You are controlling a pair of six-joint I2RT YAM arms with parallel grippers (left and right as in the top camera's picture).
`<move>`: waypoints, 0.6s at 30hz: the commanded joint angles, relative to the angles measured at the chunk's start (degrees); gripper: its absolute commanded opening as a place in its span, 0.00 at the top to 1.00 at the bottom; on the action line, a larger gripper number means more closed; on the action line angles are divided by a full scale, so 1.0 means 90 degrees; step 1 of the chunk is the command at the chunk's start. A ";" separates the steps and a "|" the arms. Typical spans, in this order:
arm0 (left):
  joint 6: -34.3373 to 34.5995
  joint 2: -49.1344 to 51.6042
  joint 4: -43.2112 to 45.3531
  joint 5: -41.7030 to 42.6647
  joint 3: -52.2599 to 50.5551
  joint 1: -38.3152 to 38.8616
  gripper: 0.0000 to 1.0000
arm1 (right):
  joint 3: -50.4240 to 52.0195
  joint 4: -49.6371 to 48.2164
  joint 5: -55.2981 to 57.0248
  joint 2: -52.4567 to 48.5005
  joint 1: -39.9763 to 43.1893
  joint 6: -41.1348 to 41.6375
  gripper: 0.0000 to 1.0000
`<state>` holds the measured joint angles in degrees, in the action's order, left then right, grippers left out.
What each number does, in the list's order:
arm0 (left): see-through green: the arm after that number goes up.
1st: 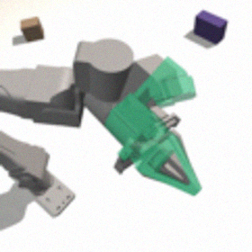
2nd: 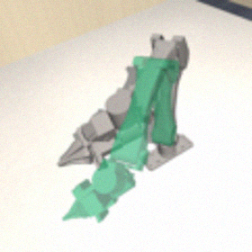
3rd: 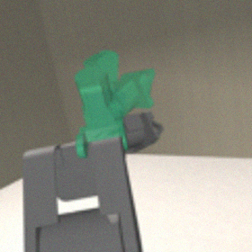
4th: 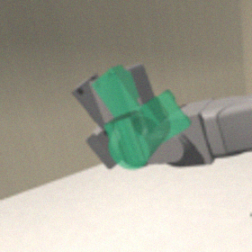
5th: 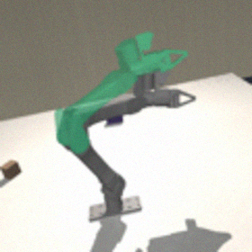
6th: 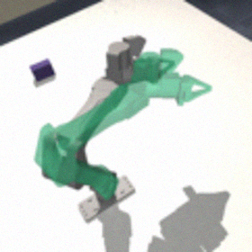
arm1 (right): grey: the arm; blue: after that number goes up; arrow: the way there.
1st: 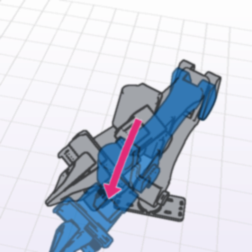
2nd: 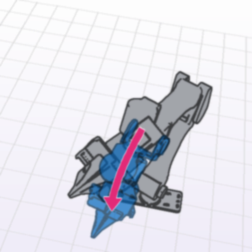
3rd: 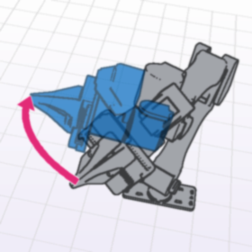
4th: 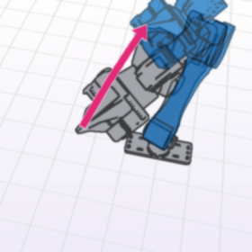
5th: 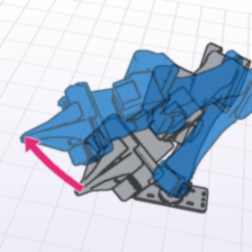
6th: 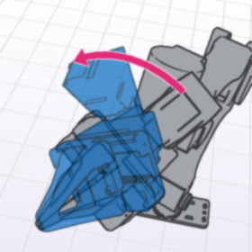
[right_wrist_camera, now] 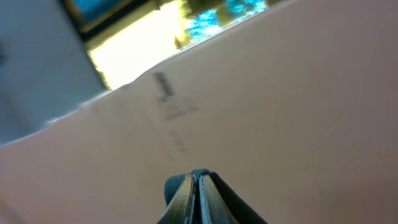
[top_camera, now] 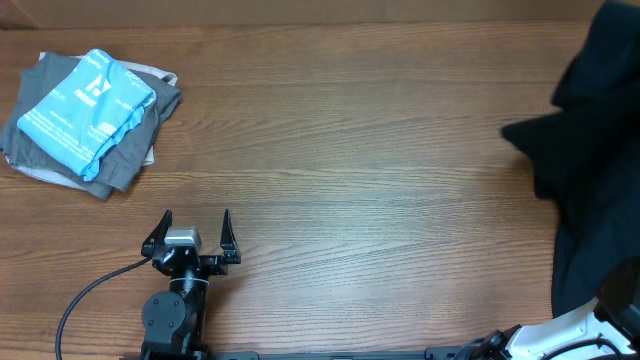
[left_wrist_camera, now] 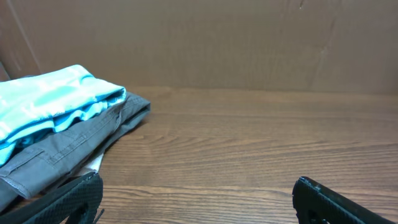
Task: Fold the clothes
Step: 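Lift the black shirt with the right gripper and drag it leftward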
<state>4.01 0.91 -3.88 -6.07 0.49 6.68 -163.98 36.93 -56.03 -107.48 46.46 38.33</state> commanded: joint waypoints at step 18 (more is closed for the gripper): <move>-0.0138 -0.0070 0.0010 0.0012 -0.0024 0.0029 0.00 | -0.0187 -0.1688 -0.1792 0.0335 -0.2392 0.2603 0.96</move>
<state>4.01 0.91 -3.86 -6.07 0.49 6.68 -164.48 21.96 -71.24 -105.47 28.10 60.66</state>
